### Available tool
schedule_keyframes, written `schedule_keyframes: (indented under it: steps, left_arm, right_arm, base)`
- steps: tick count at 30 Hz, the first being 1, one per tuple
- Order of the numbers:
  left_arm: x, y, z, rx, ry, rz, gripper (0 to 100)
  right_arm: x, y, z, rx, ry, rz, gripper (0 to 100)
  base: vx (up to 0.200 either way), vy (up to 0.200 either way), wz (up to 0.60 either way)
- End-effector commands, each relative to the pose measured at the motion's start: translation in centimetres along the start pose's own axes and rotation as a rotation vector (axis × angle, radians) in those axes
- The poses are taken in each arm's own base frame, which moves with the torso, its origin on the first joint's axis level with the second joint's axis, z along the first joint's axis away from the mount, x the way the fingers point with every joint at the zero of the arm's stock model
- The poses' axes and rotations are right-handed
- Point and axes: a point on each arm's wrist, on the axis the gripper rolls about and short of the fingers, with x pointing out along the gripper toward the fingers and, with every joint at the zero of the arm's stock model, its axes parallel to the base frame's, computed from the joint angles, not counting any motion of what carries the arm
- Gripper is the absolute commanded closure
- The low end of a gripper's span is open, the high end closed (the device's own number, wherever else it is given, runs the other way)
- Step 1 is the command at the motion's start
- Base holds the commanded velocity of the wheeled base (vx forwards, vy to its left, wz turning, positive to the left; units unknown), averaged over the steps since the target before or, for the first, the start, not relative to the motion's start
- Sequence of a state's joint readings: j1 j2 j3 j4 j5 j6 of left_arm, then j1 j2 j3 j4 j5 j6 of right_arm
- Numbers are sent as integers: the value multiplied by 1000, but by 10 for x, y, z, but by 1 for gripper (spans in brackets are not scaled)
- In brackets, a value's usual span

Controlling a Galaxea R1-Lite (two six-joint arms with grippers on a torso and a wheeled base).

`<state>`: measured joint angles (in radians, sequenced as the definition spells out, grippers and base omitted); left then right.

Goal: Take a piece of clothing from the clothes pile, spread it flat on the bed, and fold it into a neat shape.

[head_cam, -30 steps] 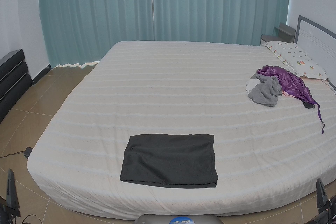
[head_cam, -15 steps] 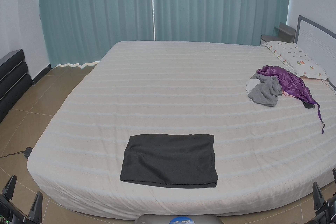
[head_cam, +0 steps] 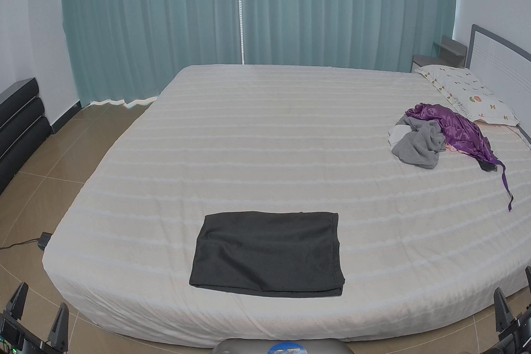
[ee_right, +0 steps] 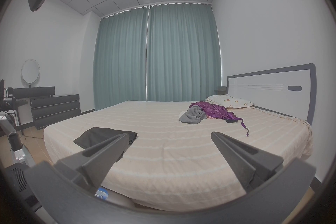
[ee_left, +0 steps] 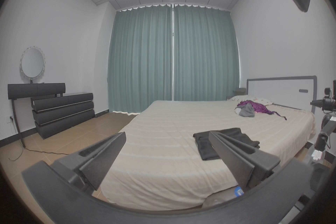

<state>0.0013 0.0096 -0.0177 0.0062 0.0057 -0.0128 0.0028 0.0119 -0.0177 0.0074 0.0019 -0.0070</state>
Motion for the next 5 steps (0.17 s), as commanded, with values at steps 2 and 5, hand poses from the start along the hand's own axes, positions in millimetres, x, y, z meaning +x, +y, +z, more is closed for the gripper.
schedule_keyframes:
  steps: [2, 5]
  left_arm:
    - [1, -1, -5, 34, 3, -53, 0]
    - [1, -1, -5, 28, 5, -50, 0]
  right_arm:
    - [0, 0, -4, -1, 1, 0, 0]
    - [0, 0, -4, -1, 1, 0, 0]
  base:
    - [0, 0, 0]
    - [0, 0, 0]
